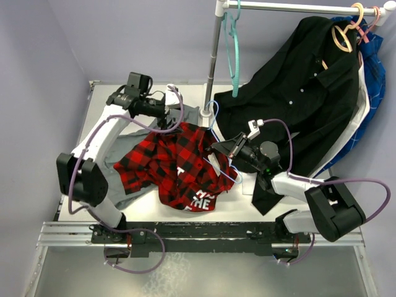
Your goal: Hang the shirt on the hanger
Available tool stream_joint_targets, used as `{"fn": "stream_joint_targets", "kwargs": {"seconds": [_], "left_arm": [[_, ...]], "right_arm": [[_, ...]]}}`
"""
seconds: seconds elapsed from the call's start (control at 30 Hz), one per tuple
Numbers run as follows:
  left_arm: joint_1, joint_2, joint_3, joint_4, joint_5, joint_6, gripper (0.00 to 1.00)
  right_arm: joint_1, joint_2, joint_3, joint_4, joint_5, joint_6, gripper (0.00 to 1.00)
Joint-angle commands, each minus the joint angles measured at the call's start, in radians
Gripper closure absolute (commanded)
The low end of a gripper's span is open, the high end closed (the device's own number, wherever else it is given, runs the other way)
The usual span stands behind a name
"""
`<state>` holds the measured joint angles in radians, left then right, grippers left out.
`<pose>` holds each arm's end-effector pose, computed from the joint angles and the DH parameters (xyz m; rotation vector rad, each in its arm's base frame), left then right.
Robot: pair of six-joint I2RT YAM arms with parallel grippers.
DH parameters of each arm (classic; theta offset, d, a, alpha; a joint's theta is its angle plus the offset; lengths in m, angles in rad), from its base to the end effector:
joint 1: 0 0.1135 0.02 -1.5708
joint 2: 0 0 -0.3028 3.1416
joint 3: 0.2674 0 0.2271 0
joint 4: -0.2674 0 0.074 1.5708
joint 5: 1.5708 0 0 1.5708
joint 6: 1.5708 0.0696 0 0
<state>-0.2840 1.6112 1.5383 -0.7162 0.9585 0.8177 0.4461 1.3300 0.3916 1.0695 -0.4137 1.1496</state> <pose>0.3060 -0.1486 0.3790 1.4393 1.5089 -0.8006 0.2245 0.1384 0.2844 0.1941 1.6539 1.5596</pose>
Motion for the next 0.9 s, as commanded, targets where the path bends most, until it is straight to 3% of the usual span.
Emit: {"fn": "stream_joint_targets", "kwargs": {"seconds": [0.0, 0.37, 0.53, 0.87], "left_arm": [[0.007, 0.126, 0.111, -0.104, 0.212, 0.218, 0.0], [0.005, 0.504, 0.574, -0.439, 0.263, 0.231, 0.01], [-0.005, 0.646, 0.755, -0.82, 0.251, 0.524, 0.01], [-0.047, 0.685, 0.705, -0.831, 0.191, 0.531, 0.01]], "right_arm": [[0.004, -0.011, 0.01, 0.09, -0.014, -0.052, 1.0], [0.004, 0.02, 0.014, 0.094, -0.029, -0.082, 1.0], [0.003, 0.045, 0.014, 0.126, -0.034, -0.073, 1.0], [0.004, 0.034, 0.018, 0.129, -0.036, -0.086, 1.0]]}}
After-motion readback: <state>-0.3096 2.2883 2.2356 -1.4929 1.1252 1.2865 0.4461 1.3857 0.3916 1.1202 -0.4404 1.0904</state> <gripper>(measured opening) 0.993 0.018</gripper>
